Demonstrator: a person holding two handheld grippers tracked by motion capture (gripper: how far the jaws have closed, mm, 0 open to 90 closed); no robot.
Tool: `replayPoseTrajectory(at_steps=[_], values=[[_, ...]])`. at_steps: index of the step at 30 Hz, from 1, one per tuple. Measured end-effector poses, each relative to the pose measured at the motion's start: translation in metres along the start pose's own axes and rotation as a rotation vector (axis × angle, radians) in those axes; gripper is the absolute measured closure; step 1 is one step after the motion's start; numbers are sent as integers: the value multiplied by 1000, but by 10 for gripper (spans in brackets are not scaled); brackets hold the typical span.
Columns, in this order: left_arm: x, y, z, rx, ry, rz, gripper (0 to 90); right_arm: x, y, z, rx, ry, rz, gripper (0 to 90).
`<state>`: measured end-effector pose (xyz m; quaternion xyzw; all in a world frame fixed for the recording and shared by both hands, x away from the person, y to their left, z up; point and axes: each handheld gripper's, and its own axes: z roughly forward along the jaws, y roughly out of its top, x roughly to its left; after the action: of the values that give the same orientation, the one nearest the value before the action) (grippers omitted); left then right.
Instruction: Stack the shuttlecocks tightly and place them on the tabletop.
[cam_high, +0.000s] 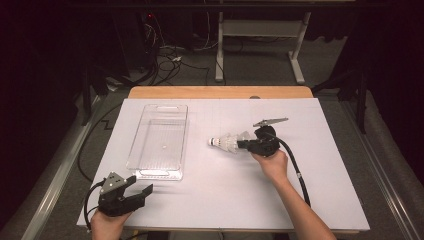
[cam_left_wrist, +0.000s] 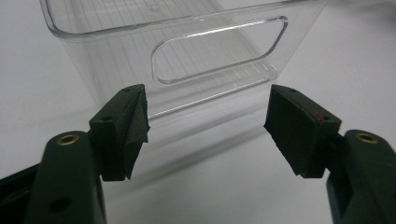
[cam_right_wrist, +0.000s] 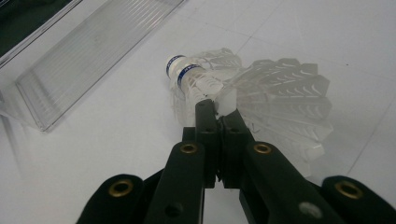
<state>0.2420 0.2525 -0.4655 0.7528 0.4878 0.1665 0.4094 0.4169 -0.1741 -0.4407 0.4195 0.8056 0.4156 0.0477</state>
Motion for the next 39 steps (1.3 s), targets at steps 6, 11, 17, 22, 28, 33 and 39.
replayPoseTrajectory(at_steps=[6, 11, 17, 22, 28, 33, 39], values=[[0, 0, 0, 1, 0, -1, 310, 1, 1, 4, 2, 2, 3, 892], [0, 0, 0, 1, 0, -1, 310, 1, 3, 7, 3, 0, 1, 892], [0, 0, 0, 2, 0, -2, 310, 3, 6, 9, -4, -5, -5, 891], [1, 0, 0, 3, 0, -2, 310, 5, 8, 11, -17, 3, -3, 891], [0, 0, 0, 5, -1, -4, 310, 4, 7, 14, -18, 8, 5, 886], [1, 0, 1, 5, -2, -4, 310, 2, 5, 17, -3, -3, 7, 881], [1, 0, 0, 5, -2, -3, 310, 3, 3, 21, 21, -21, -9, 875]])
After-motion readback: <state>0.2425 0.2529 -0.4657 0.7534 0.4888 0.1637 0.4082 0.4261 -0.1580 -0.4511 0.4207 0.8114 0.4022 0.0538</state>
